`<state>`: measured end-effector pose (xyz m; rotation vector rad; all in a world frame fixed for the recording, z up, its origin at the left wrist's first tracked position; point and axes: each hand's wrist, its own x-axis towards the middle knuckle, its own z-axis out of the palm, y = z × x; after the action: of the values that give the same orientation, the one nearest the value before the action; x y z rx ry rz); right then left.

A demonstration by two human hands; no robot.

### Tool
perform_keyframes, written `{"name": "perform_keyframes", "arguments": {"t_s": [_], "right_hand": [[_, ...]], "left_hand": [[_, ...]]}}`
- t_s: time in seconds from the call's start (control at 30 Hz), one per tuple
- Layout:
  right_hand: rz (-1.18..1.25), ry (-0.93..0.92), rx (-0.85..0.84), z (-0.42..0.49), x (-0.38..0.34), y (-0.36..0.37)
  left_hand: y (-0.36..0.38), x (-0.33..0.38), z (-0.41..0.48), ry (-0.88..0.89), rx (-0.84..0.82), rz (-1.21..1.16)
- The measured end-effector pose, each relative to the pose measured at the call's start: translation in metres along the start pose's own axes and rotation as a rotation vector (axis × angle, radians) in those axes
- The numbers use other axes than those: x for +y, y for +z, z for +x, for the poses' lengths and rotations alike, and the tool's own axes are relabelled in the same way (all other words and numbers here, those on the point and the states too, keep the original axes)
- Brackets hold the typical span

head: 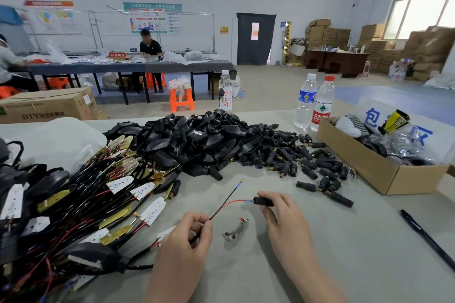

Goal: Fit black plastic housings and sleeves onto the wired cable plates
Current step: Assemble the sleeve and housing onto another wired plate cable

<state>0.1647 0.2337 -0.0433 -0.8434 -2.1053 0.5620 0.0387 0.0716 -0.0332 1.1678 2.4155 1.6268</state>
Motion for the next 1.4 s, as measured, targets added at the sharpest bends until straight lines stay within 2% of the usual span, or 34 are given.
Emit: {"name": "perform_keyframes", "arguments": {"t_s": [0.37, 0.57, 0.77, 1.0, 1.13, 1.27, 1.4], "right_hand": [[0.009, -0.047, -0.065, -0.002, -0.005, -0.002], [-0.075, -0.056, -0.077, -0.004, -0.009, -0.001], [-0.043, -0.067, -0.128, -0.007, -0.015, 0.004], [-0.168, -0.293, -0.144, -0.009, -0.023, 0.003], [-0.22, -0.324, -0.126, -0.01, -0.027, 0.003], [-0.241, -0.341, -0.18, -0.013, -0.032, 0.0], [-0.17, -0.358, -0.302, -0.016, -0.038, 0.001]], "left_hand": [[-0.001, -0.005, 0.002, -0.018, -0.003, -0.023], [0.0, -0.001, -0.002, 0.082, -0.061, 0.082], [0.0, -0.003, -0.004, 0.108, -0.059, 0.089], [0.0, -0.002, -0.003, 0.089, -0.032, 0.066], [0.001, -0.004, -0.003, 0.082, -0.068, 0.061], [0.0, -0.003, -0.001, 0.098, -0.072, 0.036], [-0.002, -0.001, -0.001, 0.091, -0.076, -0.014]]}}
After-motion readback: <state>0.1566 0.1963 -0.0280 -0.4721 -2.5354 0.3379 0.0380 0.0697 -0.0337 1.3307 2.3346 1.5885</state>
